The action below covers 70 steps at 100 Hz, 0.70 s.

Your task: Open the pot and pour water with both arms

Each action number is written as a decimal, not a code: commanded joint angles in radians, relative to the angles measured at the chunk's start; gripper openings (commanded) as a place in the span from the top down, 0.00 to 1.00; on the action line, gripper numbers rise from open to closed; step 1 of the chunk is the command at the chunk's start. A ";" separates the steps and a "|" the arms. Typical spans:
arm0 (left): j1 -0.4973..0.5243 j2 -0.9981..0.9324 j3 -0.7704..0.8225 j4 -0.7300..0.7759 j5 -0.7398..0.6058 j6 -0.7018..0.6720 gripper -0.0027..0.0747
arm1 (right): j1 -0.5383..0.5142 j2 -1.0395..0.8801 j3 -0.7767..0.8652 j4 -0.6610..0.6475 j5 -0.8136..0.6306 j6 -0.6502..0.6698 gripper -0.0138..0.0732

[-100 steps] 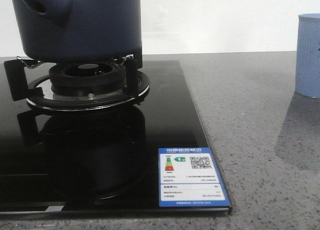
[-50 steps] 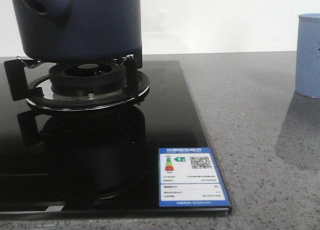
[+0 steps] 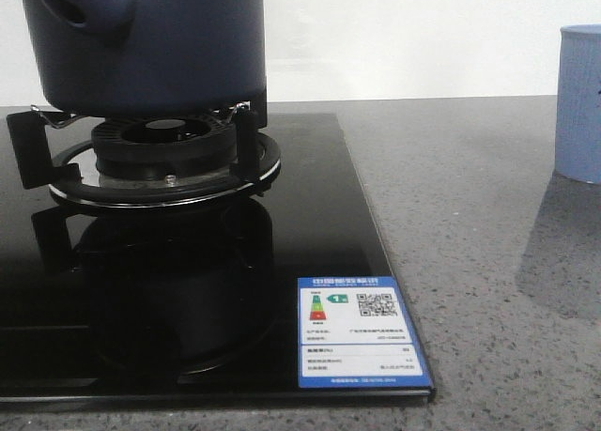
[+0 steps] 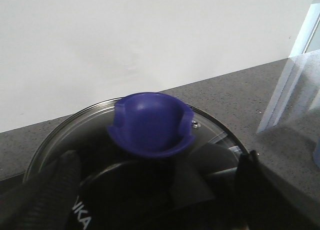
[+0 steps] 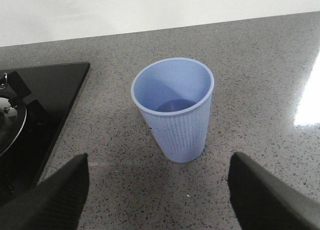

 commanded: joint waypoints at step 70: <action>-0.024 0.181 -0.143 0.022 -0.144 -0.001 0.28 | 0.005 0.011 -0.038 0.006 -0.071 -0.007 0.24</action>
